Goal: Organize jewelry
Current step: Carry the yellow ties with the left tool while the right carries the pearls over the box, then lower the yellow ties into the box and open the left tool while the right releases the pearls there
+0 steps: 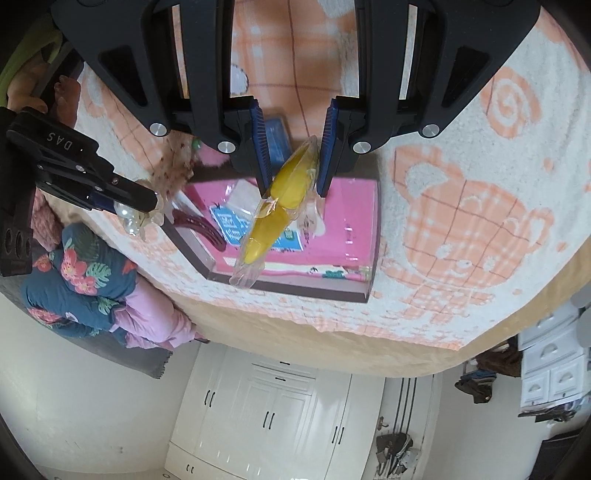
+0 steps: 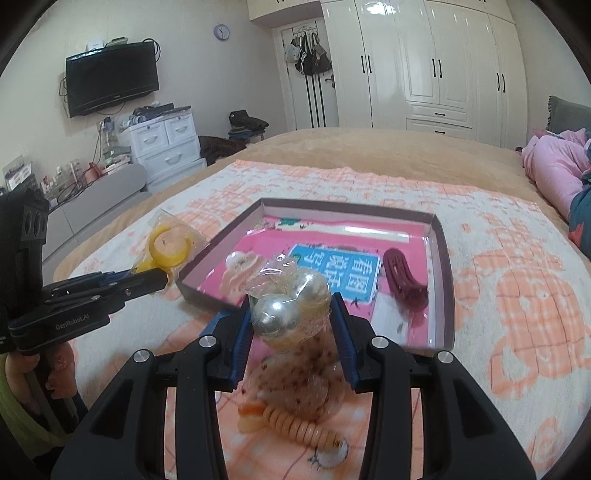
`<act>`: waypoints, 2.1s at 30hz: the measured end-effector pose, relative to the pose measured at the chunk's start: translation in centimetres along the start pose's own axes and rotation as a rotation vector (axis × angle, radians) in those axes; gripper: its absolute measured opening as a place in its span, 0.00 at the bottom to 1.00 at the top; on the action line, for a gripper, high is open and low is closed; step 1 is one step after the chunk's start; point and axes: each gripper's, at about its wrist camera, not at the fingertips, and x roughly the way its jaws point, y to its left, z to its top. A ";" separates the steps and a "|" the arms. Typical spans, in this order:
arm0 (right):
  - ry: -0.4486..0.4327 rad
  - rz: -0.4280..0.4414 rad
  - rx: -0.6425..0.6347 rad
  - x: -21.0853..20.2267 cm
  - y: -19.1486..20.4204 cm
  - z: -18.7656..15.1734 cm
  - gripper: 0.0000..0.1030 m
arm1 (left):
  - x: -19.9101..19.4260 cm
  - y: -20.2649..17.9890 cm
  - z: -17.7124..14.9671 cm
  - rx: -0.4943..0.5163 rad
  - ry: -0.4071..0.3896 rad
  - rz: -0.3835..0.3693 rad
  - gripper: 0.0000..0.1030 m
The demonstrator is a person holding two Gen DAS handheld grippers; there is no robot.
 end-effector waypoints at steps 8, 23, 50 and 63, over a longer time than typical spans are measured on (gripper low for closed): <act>-0.027 -0.016 0.011 0.3 -1.1 1.7 0.37 | 1.5 0.5 1.7 -0.017 -0.003 0.018 0.17; 0.009 -0.082 0.017 4.0 -4.0 4.7 0.37 | 6.1 0.5 4.2 -0.050 0.045 0.022 0.17; 0.177 -0.090 0.068 9.2 -6.5 2.1 0.38 | 13.3 1.8 5.9 -0.018 0.170 0.142 0.18; 0.131 -0.088 0.056 7.9 -6.1 2.3 0.49 | 13.3 1.9 5.8 -0.025 0.169 0.140 0.18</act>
